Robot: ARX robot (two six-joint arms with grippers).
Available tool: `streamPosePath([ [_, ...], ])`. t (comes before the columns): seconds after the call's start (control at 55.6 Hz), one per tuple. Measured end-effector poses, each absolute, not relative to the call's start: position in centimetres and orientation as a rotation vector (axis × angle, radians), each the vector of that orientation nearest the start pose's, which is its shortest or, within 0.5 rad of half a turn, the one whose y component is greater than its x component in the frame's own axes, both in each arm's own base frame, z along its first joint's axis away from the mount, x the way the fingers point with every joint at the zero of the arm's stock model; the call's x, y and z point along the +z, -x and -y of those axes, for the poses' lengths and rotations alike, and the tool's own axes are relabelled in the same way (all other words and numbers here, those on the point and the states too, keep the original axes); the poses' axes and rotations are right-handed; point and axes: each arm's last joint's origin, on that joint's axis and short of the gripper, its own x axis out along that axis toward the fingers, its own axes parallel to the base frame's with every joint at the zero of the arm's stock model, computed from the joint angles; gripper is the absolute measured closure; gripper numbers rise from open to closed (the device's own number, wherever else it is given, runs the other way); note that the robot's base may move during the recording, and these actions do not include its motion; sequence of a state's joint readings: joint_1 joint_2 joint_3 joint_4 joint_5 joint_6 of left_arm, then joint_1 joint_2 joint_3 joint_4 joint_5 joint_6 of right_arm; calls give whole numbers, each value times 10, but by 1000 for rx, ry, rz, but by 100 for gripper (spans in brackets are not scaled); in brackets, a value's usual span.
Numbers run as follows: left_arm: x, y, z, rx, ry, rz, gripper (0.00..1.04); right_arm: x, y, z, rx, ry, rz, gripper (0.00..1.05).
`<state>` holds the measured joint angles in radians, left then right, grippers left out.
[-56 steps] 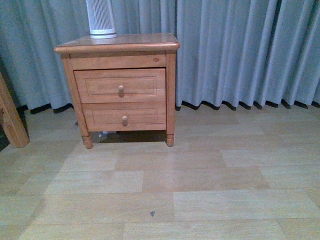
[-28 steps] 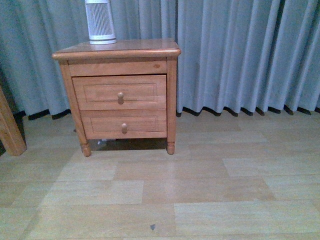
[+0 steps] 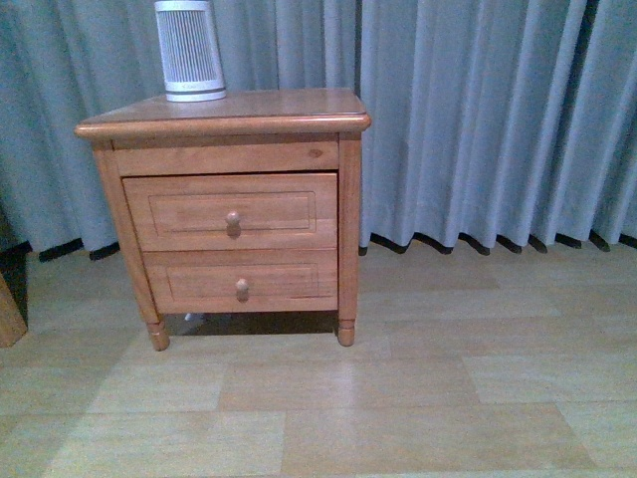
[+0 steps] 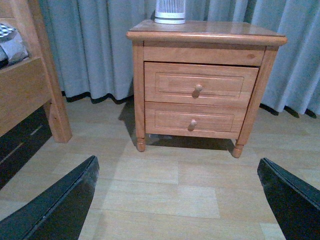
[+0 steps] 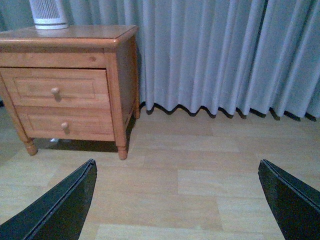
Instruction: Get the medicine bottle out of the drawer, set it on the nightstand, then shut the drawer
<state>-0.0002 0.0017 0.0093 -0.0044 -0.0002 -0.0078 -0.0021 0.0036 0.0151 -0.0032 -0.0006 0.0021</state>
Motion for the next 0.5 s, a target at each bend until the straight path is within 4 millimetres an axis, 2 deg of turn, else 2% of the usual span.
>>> streamPosePath([
  [0.414,166,-97,0,-6,9,0,6,168,-97,0,-2,-2,7,7],
  [0.468,169,-100,2,-144,75,-198,6,168,-97,0,-2,-2,7,7],
  [0.504,181,-111,5,-252,123,-281,6,168,-97,0,0,-2,7,7],
])
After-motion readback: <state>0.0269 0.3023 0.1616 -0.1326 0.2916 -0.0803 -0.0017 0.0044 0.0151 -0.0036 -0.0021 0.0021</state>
